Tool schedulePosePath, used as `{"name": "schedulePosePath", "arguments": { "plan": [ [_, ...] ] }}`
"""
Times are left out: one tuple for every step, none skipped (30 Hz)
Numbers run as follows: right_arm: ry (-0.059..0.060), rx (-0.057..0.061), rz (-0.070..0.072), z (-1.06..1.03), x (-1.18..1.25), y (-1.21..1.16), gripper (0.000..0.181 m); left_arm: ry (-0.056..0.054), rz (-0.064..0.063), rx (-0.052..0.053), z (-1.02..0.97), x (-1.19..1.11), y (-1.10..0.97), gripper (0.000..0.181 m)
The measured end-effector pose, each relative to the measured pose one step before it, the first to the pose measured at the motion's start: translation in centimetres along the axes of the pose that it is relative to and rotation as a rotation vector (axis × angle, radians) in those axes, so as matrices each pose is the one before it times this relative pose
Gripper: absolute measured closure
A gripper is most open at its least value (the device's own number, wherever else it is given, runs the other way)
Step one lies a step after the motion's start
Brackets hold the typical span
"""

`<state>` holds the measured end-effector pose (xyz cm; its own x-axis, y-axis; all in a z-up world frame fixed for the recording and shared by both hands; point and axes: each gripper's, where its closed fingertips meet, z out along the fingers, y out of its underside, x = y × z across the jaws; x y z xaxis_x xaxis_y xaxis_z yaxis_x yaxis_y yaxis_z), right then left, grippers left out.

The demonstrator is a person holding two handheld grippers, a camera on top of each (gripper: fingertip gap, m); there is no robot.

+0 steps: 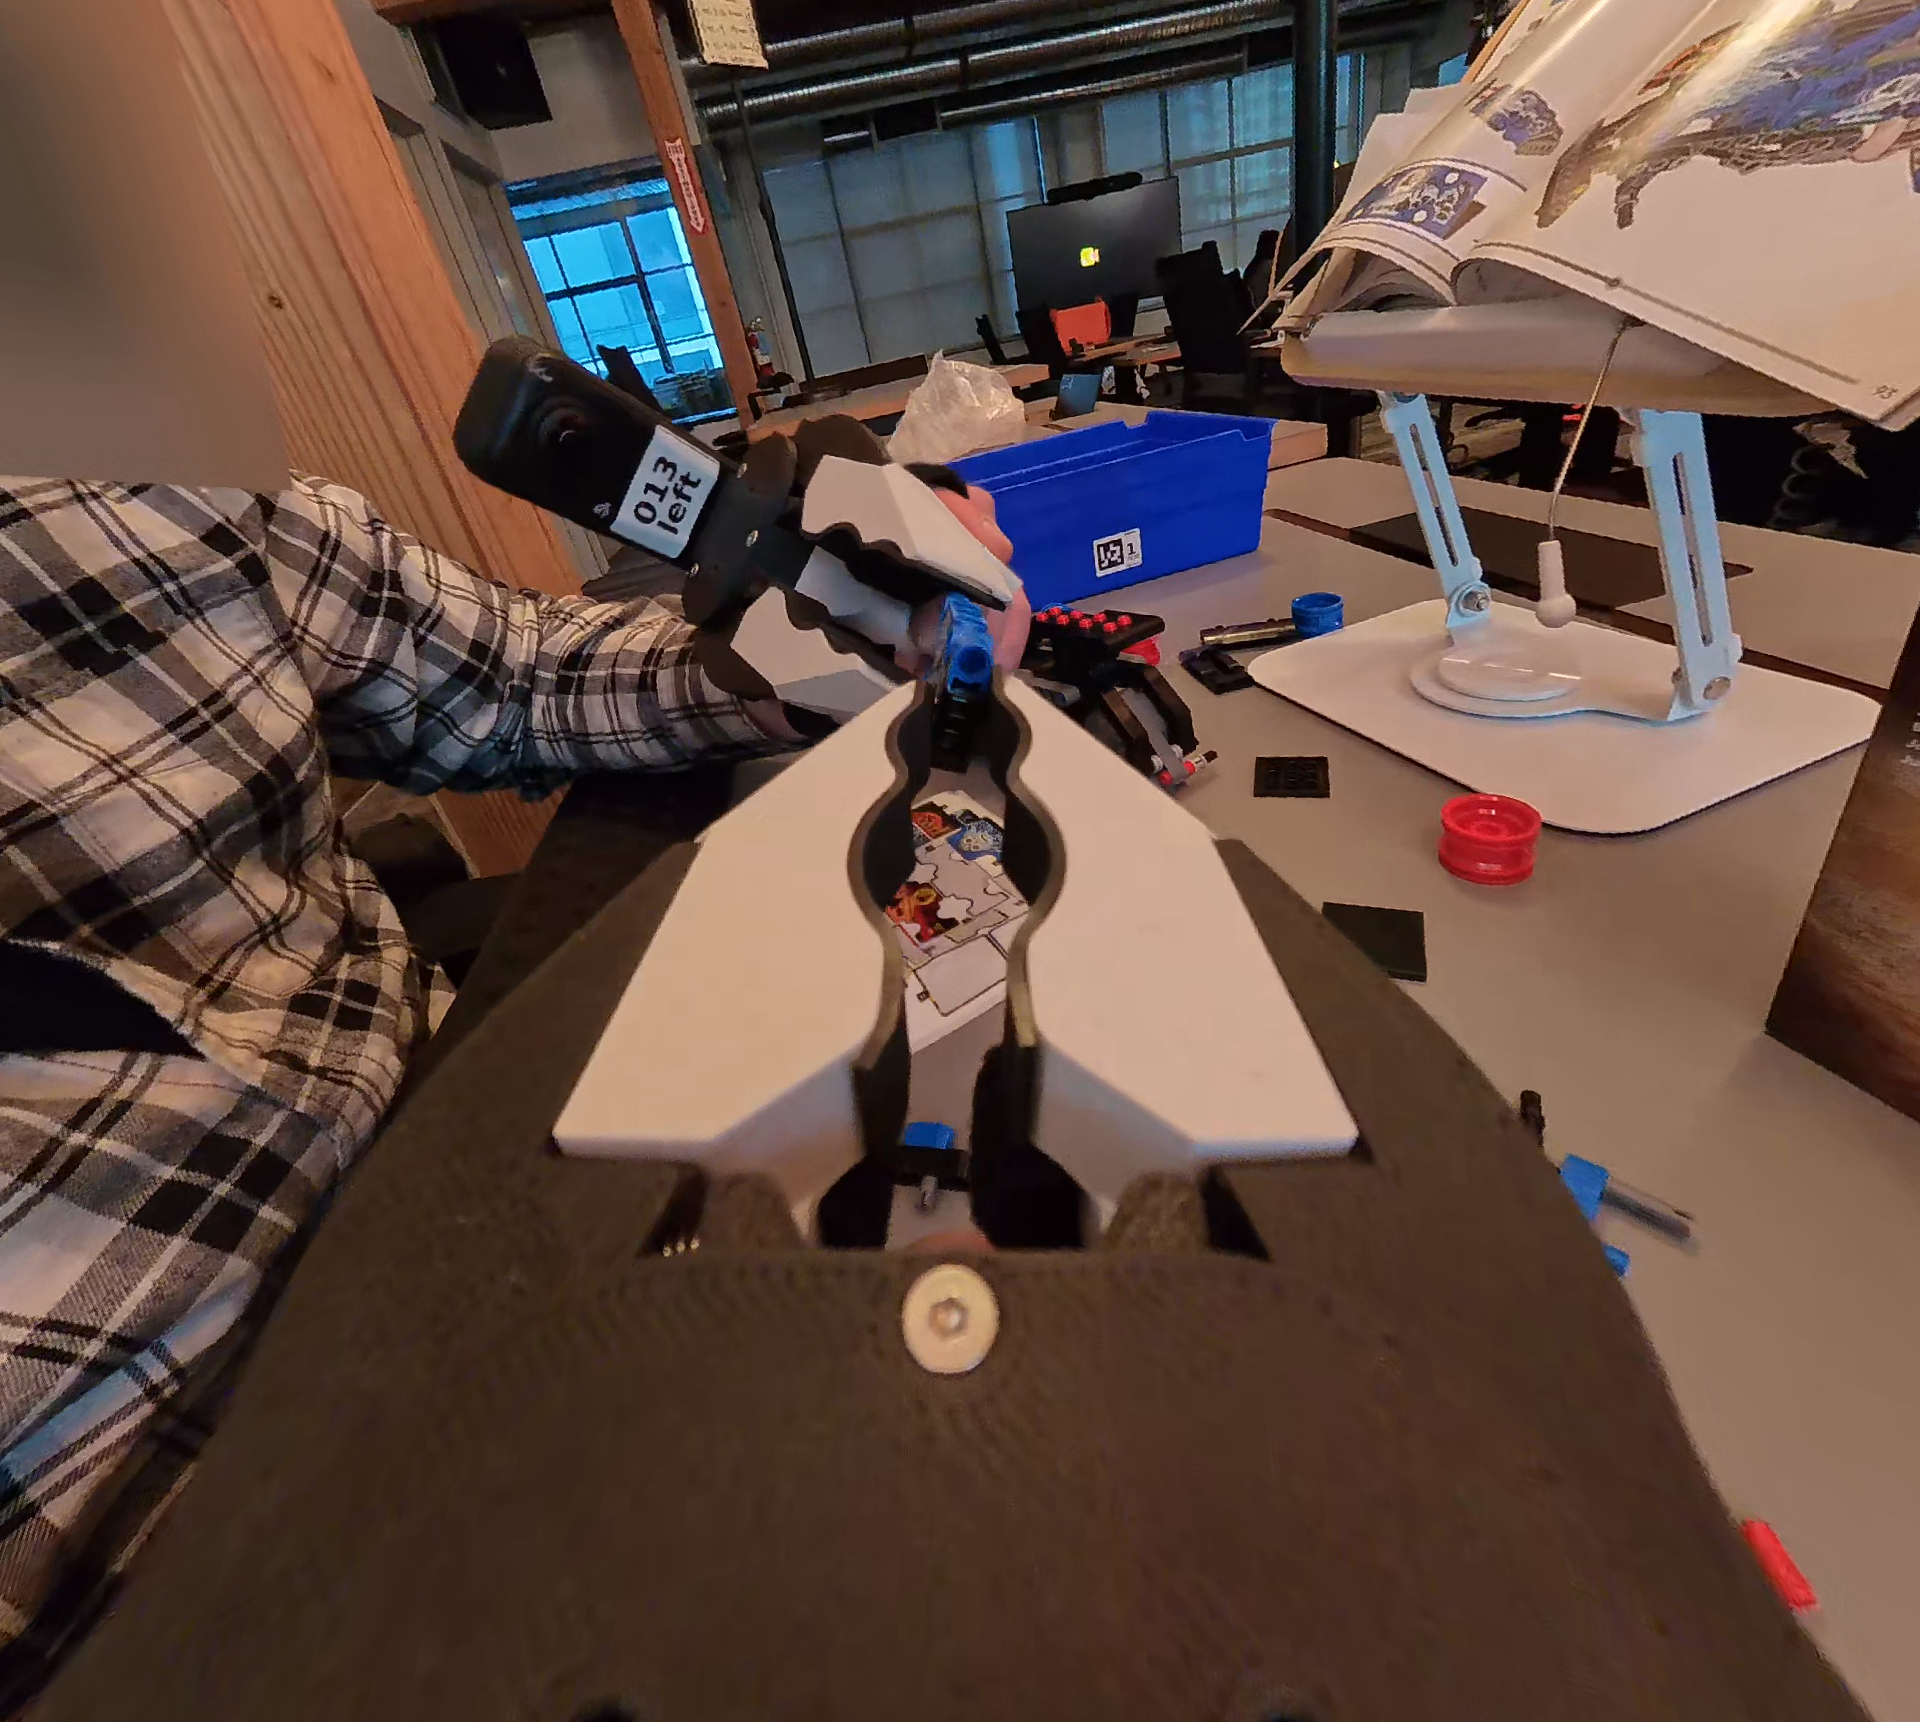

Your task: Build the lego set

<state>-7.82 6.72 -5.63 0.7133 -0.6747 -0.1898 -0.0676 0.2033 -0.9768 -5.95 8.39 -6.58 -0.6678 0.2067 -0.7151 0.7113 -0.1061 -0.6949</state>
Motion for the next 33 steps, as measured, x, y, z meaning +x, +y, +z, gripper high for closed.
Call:
{"name": "schedulePosePath", "arguments": {
  "plan": [
    [-0.0008,0.0027,-0.0002,-0.037,-0.014,-0.052,0.173,0.0023,-0.0159,0.0040,0.033,-0.009,-0.030,0.158],
    [-0.0012,0.0018,-0.0004,-0.037,-0.023,-0.028,0.173,0.0006,-0.0113,0.0038,0.021,-0.020,-0.031,0.158],
    [-0.0016,0.0019,0.0009,-0.028,-0.032,-0.040,0.173,-0.0009,-0.0052,0.0007,0.016,-0.008,0.007,0.158],
    [-0.0002,0.0012,-0.0010,-0.012,-0.005,-0.027,0.174,-0.0019,0.0011,-0.0008,0.012,-0.002,0.006,0.158],
    [0.0004,-0.0007,-0.0007,-0.019,-0.004,0.011,0.174,-0.0022,0.0026,-0.0016,0.022,0.003,0.011,0.158],
    [-0.0004,0.0001,0.0014,-0.022,0.006,0.002,0.174,-0.0027,0.0018,-0.0018,0.021,0.000,0.000,0.158],
    [-0.0001,0.0003,0.0010,-0.020,0.013,-0.001,0.174,-0.0026,0.0034,-0.0011,0.019,0.006,-0.010,0.158],
    [0.0001,-0.0001,0.0000,-0.036,0.008,-0.003,0.174,-0.0013,0.0035,-0.0050,0.030,0.010,0.041,0.158],
    [0.0016,-0.0015,-0.0001,-0.019,0.031,0.029,0.174,-0.0005,0.0027,-0.0088,0.068,0.012,0.128,0.158],
    [0.0031,-0.0024,-0.0006,-0.025,0.056,0.041,0.174,-0.0002,0.0024,-0.0079,0.055,0.037,0.141,0.158],
    [0.0023,-0.0027,0.0002,-0.020,0.047,0.045,0.174,-0.0004,0.0017,-0.0002,0.007,0.032,0.024,0.158],
    [0.0004,-0.0015,0.0001,-0.020,0.015,0.039,0.174,0.0010,0.0000,-0.0013,0.010,0.003,0.013,0.158],
    [0.0020,-0.0010,-0.0014,-0.014,0.018,0.017,0.174,0.0004,0.0015,-0.0036,0.004,-0.018,0.032,0.158],
    [0.0037,-0.0014,-0.0021,-0.002,0.044,0.014,0.174,-0.0009,0.0046,-0.0028,-0.010,-0.012,0.003,0.159],
    [0.0043,-0.0024,-0.0023,-0.009,0.054,0.028,0.174,-0.0008,0.0077,-0.0031,-0.016,0.006,0.027,0.159],
    [0.0042,-0.0042,-0.0041,0.007,0.036,0.051,0.174,-0.0004,0.0101,-0.0039,-0.017,0.014,0.017,0.159],
    [0.0058,-0.0058,-0.0065,0.009,0.060,0.077,0.173,0.0001,0.0102,-0.0048,-0.027,0.007,0.043,0.159],
    [0.0066,-0.0062,-0.0062,0.005,0.071,0.091,0.173,0.0012,0.0083,-0.0043,-0.026,0.013,0.015,0.159],
    [0.0047,-0.0048,-0.0026,0.008,0.056,0.075,0.172,0.0020,0.0055,-0.0037,-0.020,0.007,0.016,0.159],
    [0.0042,-0.0050,-0.0013,0.006,0.069,0.082,0.172,0.0028,0.0068,-0.0047,-0.014,0.029,0.036,0.159],
    [0.0070,-0.0082,-0.0046,0.011,0.087,0.126,0.171,0.0019,0.0160,-0.0077,-0.012,0.011,0.080,0.159],
    [0.0051,-0.0084,-0.0056,0.030,0.060,0.131,0.172,0.0008,0.0193,-0.0090,-0.023,0.015,0.092,0.159],
    [0.0053,-0.0086,-0.0044,0.022,0.062,0.131,0.171,0.0017,0.0151,-0.0074,-0.025,0.036,0.047,0.159],
    [0.0051,-0.0070,-0.0038,0.026,0.065,0.125,0.171,0.0047,0.0074,-0.0050,-0.026,0.049,0.023,0.159],
    [0.0055,-0.0062,-0.0029,0.025,0.069,0.102,0.171,0.0064,0.0046,-0.0039,-0.048,0.050,0.019,0.159],
    [0.0059,-0.0064,-0.0039,0.024,0.081,0.105,0.170,0.0034,0.0097,-0.0039,-0.058,0.017,0.013,0.159],
    [0.0083,-0.0076,-0.0059,0.028,0.098,0.115,0.170,0.0016,0.0145,-0.0072,-0.048,0.015,0.057,0.159],
    [0.0087,-0.0095,-0.0084,0.032,0.083,0.136,0.169,0.0027,0.0154,-0.0087,-0.050,0.022,0.078,0.160],
    [0.0101,-0.0127,-0.0113,0.042,0.099,0.191,0.169,0.0047,0.0156,-0.0073,-0.067,0.057,0.033,0.160],
    [0.0028,-0.0113,-0.0131,0.061,-0.051,0.156,0.169,0.0062,0.0145,-0.0063,-0.074,0.071,0.007,0.160],
    [-0.0015,-0.0066,-0.0089,0.053,-0.124,0.077,0.169,0.0040,0.0146,-0.0057,-0.093,0.024,-0.028,0.160],
    [-0.0045,-0.0040,-0.0036,0.050,-0.130,0.041,0.169,0.0050,0.0156,-0.0064,-0.089,0.021,-0.047,0.160],
    [-0.0066,-0.0050,-0.0012,0.038,-0.128,0.030,0.170,0.0074,0.0172,-0.0094,-0.110,0.039,-0.042,0.160]
  ]
}}
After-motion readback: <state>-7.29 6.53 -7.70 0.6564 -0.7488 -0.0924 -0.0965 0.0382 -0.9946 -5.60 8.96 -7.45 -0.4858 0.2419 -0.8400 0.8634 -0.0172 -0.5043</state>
